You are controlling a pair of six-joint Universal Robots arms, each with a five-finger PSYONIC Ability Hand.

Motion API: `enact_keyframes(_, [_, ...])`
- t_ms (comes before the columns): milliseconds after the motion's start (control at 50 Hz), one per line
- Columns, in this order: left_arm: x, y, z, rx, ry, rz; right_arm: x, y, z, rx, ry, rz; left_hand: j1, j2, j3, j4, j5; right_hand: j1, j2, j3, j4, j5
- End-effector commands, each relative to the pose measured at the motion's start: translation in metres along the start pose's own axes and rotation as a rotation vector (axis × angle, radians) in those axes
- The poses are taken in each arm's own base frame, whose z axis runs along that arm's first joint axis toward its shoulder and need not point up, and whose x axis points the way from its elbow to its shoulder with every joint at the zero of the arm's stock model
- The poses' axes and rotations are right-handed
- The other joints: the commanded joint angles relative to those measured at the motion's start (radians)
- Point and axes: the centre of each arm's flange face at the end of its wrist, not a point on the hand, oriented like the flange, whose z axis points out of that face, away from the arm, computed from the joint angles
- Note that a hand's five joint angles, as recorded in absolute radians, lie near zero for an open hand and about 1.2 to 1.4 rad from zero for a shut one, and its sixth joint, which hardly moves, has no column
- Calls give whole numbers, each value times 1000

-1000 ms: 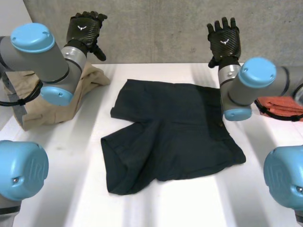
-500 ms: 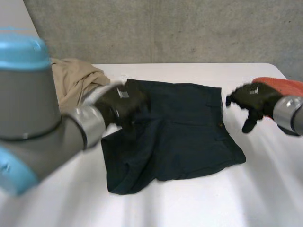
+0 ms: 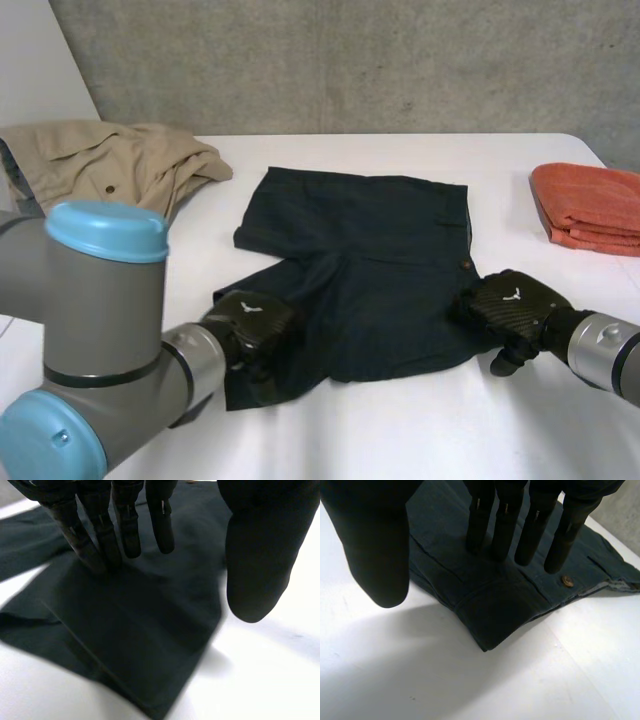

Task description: Fold the laundry.

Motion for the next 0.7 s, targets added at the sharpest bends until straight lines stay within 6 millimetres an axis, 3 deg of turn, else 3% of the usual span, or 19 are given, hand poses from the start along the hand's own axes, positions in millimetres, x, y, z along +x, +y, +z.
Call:
enact_keyframes(20, [-17,-2,-8,47,-48,-9,-5,9,8,70,51,-48,-32,-20,-24,-13,-14,4,9,21,19,37])
enact_keyframes(200, [-20,7,-8,42,-81,43,-12,9,15,128,85,-86,-79,-68,-71,-60,-62,191,196,209,206,224])
enact_keyframes(260, [-22,11,-5,47,-114,94,-11,8,18,143,105,-90,-79,-68,-71,-60,-62,452,457,470,467,485])
enact_keyframes(300, [-22,15,-2,44,-137,144,-8,6,18,148,121,-91,-79,-68,-71,-60,-62,789,794,807,804,823])
enact_keyframes(320, [-21,17,-2,43,-143,163,-8,6,18,148,123,-87,-79,-68,-71,-60,-62,817,822,835,832,850])
enact_keyframes(540, [6,27,-4,46,-142,328,-6,-2,13,130,148,-25,-134,-123,-127,-116,-117,817,822,835,832,851])
enact_keyframes(700, [12,28,-2,65,-154,372,13,-11,16,149,217,158,-44,-33,-36,-25,-27,817,822,835,832,851])
